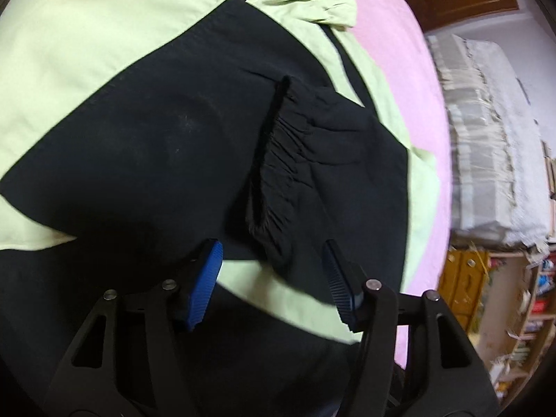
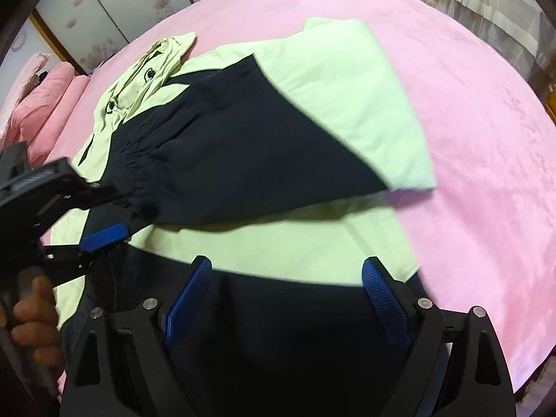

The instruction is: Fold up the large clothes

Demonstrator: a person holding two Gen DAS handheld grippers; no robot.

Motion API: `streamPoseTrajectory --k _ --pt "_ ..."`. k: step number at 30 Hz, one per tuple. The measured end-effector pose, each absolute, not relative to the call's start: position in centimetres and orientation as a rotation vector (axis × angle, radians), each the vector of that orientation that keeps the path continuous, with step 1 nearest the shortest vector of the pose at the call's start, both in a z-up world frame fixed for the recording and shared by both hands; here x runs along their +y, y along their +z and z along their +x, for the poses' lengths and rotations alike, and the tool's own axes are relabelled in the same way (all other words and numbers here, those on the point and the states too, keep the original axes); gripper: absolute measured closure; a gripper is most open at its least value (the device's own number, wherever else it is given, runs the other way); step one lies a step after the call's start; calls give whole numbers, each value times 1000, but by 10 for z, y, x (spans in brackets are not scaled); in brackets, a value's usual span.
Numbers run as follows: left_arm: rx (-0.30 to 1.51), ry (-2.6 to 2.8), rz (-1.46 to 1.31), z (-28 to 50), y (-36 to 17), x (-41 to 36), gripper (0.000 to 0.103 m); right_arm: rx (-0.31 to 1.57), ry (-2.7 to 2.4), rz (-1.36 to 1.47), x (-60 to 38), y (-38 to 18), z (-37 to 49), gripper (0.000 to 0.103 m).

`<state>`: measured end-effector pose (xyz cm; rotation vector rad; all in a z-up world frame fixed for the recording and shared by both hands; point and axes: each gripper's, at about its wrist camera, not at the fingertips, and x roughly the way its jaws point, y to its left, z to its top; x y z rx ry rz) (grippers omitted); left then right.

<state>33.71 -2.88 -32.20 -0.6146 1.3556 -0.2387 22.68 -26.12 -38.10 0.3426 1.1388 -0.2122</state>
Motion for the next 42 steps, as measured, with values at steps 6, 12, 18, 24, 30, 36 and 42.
streamPoseTrajectory --k 6,12,18,24,30,36,42 --pt "1253 -160 -534 345 -316 -60 73 1159 -175 283 -286 -389 230 14" --pt "1181 -156 -451 356 -290 -89 96 1206 -152 271 -311 -404 235 13" --pt "961 -259 -435 371 -211 -118 97 1186 -134 257 -333 -411 243 13" --pt "703 -304 -366 386 -119 -120 97 1134 -120 235 -349 -414 253 13" --pt "570 -211 -351 381 -69 -77 97 1100 -112 219 -359 -416 259 13" --pt "571 -8 -328 369 -69 -23 97 1096 -101 169 -363 -421 254 13" --pt "762 173 -339 370 -145 23 97 1092 -97 79 -354 -434 262 13"
